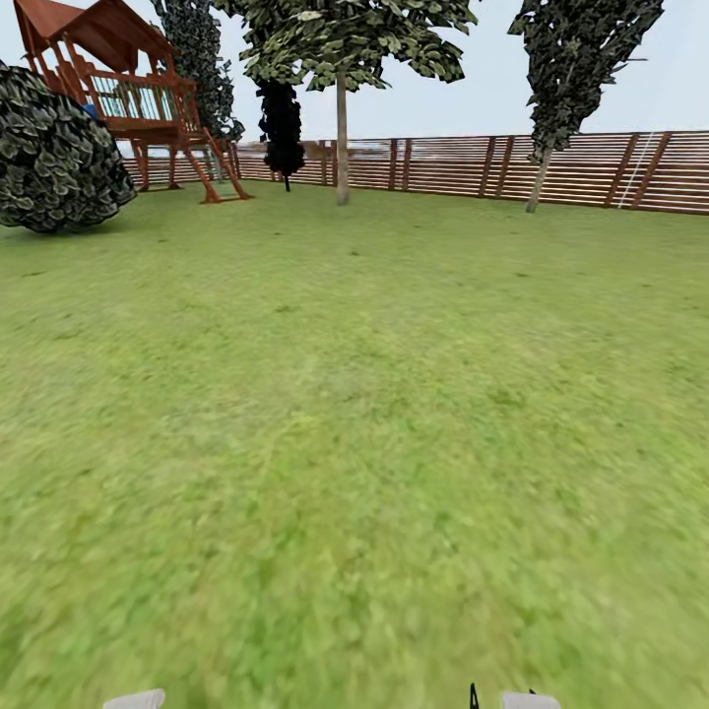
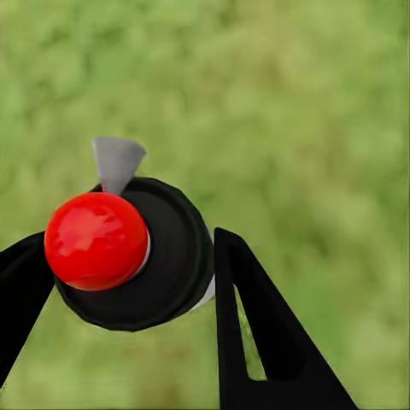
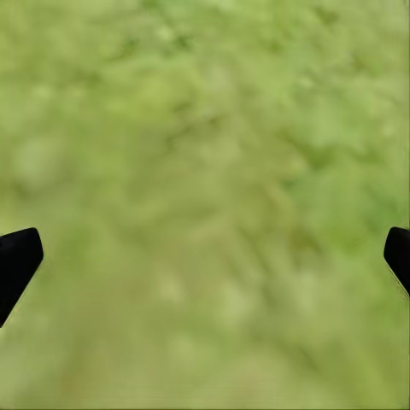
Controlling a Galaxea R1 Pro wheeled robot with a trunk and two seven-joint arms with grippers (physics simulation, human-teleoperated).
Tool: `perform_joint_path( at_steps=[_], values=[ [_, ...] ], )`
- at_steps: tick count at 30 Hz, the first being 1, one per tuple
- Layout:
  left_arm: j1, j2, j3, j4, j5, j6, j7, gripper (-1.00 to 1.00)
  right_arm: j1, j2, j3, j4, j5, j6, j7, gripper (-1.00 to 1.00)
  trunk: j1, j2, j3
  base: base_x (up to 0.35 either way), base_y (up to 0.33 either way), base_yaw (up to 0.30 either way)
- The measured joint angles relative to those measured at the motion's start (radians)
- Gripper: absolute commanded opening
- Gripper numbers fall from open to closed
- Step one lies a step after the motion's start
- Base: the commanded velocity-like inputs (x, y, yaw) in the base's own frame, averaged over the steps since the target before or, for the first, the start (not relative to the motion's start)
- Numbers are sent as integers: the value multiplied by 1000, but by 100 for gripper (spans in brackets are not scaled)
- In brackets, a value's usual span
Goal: In the garden, pick up the pesticide atomizer on the floor and spray pesticide onto both trees until each tree trunk is fully covered.
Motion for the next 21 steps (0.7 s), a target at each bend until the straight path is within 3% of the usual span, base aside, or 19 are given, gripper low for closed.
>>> perform_joint_path(
  at_steps=[21],
  values=[
    [0, -2, -2, 0, 1, -2, 0, -100, 0, 0, 0, 0, 0, 0, 0, 100, 0, 0, 0, 339, 0, 0]
  ],
)
